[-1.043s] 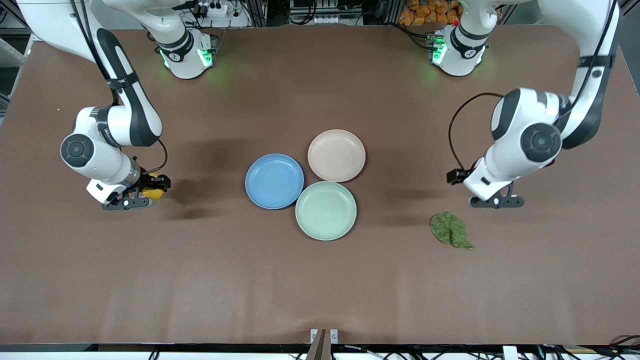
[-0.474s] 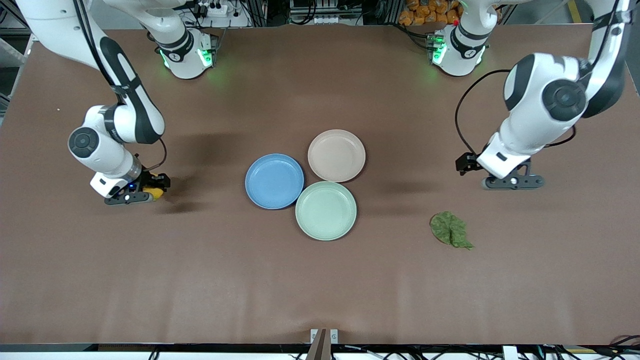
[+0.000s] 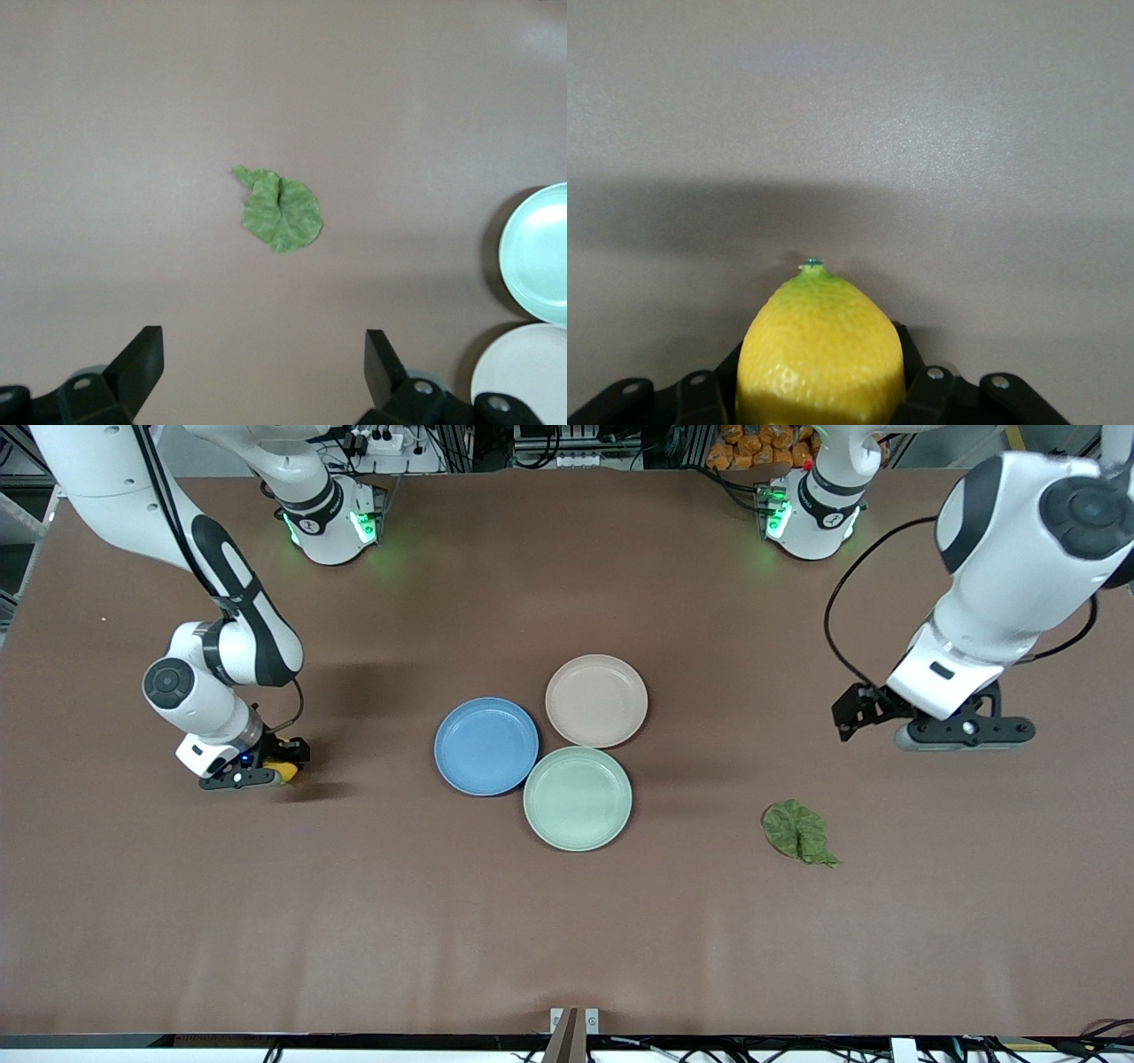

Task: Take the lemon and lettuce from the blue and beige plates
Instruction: 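Release the lettuce with the left gripper while the right gripper holds the lemon, then lower the lemon and open the right gripper while the left gripper withdraws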

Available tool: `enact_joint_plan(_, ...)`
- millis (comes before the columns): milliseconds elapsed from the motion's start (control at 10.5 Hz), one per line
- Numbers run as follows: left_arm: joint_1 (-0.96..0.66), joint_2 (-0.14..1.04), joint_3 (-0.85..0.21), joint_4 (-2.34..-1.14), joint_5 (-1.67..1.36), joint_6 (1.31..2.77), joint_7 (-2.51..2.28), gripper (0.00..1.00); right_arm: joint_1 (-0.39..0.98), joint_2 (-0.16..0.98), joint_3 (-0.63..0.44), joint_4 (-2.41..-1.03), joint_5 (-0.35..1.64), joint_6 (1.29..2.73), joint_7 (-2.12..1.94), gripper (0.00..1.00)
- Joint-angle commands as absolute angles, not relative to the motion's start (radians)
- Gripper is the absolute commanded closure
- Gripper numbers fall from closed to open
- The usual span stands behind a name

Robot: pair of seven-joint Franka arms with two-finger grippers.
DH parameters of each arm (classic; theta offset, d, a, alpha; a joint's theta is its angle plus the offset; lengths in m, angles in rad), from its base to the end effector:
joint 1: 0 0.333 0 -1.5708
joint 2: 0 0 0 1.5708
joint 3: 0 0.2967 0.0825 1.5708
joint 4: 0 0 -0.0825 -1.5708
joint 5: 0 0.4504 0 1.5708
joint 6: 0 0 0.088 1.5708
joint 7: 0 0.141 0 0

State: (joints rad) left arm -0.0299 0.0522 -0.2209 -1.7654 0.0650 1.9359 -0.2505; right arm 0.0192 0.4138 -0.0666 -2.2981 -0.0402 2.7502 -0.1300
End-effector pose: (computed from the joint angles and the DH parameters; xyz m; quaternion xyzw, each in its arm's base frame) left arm 0.6401 -0.1555 0.4663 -0.9978 0.0094 -0.0642 0.0097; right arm 0.5503 -0.0292 0.0594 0.9976 0.0627 0.0174 0.0230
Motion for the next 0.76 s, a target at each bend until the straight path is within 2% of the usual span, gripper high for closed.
enact_joint_plan(0, -0.040, -0.004, -0.218, -1.714, 0.034, 1.800, -0.216, 0.00, -0.003, 0.419, -0.054, -2.306, -0.054, 2.769, -0.137, 0.06)
enact_joint_plan(95, -0.040, -0.006, -0.218, -1.674, 0.014, 1.742, -0.216, 0.00, -0.003, 0.419, -0.054, -2.306, -0.054, 2.767, -0.132, 0.00)
enact_joint_plan(379, -0.041, -0.006, -0.218, -1.609, -0.017, 1.655, -0.218, 0.00, -0.003, 0.400, -0.052, -2.298, -0.051, 2.746, -0.130, 0.00)
enact_joint_plan(664, -0.052, -0.003, -0.218, -1.586, -0.015, 1.638, -0.222, 0.00, -0.002, 0.350, -0.049, -2.194, -0.038, 2.488, -0.130, 0.00)
